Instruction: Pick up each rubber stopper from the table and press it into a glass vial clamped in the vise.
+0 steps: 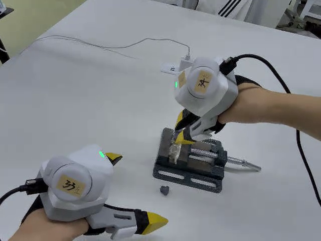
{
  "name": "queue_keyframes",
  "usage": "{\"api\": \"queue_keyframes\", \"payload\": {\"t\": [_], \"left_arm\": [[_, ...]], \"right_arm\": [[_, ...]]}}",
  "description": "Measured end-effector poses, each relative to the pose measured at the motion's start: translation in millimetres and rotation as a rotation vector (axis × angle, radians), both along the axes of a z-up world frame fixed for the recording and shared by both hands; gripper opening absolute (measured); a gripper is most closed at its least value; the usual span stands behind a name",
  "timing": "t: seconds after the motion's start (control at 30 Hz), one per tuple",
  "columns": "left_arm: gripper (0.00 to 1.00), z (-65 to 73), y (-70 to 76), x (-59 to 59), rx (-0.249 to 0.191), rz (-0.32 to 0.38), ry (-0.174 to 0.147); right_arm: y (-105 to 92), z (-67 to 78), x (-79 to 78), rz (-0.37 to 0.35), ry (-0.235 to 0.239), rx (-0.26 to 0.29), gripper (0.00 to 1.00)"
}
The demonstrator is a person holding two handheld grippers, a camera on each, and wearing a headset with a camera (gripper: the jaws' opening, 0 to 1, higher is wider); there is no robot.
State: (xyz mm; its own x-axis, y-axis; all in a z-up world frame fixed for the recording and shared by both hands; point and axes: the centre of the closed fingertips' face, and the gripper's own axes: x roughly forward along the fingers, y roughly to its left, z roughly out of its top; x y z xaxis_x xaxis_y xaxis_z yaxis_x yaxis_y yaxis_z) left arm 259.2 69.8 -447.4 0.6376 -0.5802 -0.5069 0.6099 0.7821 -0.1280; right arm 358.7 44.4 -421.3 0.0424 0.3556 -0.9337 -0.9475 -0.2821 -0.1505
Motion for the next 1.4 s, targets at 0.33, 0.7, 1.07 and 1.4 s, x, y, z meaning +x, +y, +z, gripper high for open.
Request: {"api": "queue_keyframes", "payload": {"t": [0.33, 0.7, 1.07, 1.4], "left_arm": [[0.96, 3.1, 6.0, 4.5, 0.004, 0.007, -0.012], [0.96, 1.4, 9.6, 5.3, 0.007, 0.012, -0.006], [0.96, -0.8, 14.6, 5.6, 0.014, 0.013, 0.0], [0.95, -3.4, 14.0, 5.0, 0.008, 0.013, 0.008]], "right_arm": [[-9.0, 4.9, 7.7, -0.05, 0.095, 0.018, 0.08], [-6.9, 4.3, 4.1, -0.068, 0.178, 0.018, 0.05], [-1.7, -0.3, 3.0, -0.071, 0.205, 0.02, 0.0], [-0.6, -4.8, 1.1, -0.069, 0.211, 0.007, 0.0]]}}
